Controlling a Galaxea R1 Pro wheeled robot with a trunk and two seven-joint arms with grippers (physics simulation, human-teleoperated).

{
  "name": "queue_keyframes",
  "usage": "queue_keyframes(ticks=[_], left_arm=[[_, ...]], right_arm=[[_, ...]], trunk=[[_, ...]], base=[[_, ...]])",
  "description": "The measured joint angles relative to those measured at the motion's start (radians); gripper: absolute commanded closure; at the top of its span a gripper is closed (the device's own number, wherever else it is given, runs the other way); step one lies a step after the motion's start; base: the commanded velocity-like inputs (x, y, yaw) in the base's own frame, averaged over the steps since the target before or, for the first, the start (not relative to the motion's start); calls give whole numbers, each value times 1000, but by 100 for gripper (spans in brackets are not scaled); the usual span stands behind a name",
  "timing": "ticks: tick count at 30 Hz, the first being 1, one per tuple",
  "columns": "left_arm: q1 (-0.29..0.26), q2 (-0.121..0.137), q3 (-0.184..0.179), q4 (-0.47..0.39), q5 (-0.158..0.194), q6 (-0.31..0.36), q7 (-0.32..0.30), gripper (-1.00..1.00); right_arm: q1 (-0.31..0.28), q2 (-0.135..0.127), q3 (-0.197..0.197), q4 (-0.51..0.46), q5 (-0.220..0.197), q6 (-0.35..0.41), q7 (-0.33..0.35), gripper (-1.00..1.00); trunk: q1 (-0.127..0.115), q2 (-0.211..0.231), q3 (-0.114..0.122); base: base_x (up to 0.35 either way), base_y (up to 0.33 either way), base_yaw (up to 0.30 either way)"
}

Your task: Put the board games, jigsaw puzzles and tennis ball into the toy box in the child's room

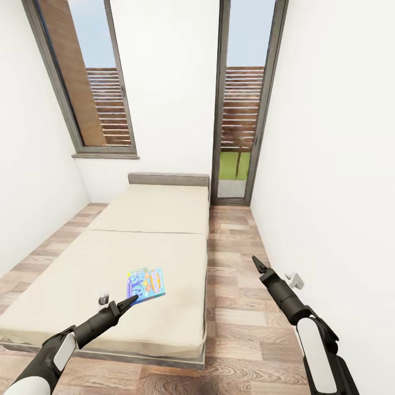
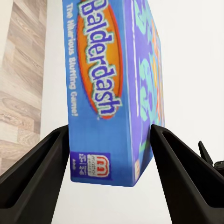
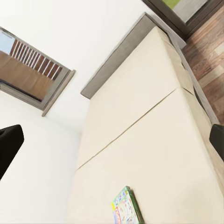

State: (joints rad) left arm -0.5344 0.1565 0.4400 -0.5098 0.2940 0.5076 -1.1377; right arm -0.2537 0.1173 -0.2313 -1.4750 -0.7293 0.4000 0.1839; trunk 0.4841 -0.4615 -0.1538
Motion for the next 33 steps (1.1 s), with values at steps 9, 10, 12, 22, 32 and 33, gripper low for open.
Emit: queue_keyframes(ticks=[9, 10, 12, 22, 32, 33], left_arm=[[0, 0, 0, 0, 0, 0, 0, 100], [0, 0, 0, 0, 0, 0, 0, 100], [0, 0, 0, 0, 0, 0, 0, 100], [0, -1, -1, 0, 0, -3, 0, 100], [0, 0, 1, 0, -1, -6, -1, 100], [0, 0, 1, 0, -1, -6, -1, 100]], right_arm=[[0, 0, 0, 0, 0, 0, 0, -100], [0, 0, 0, 0, 0, 0, 0, -100], [0, 0, 0, 0, 0, 0, 0, -100], [0, 1, 0, 0, 0, 0, 0, -100], [0, -1, 39, 1, 4, -1, 0, -100], [0, -1, 40, 1, 4, -1, 0, -100]], trunk=[[-35, 63, 28], [-35, 64, 29], [-35, 64, 29], [-35, 64, 30], [-35, 64, 38], [-35, 64, 39]], base=[[0, 0, 110], [0, 0, 132], [0, 0, 140], [0, 0, 172], [0, 0, 240], [0, 0, 244]])
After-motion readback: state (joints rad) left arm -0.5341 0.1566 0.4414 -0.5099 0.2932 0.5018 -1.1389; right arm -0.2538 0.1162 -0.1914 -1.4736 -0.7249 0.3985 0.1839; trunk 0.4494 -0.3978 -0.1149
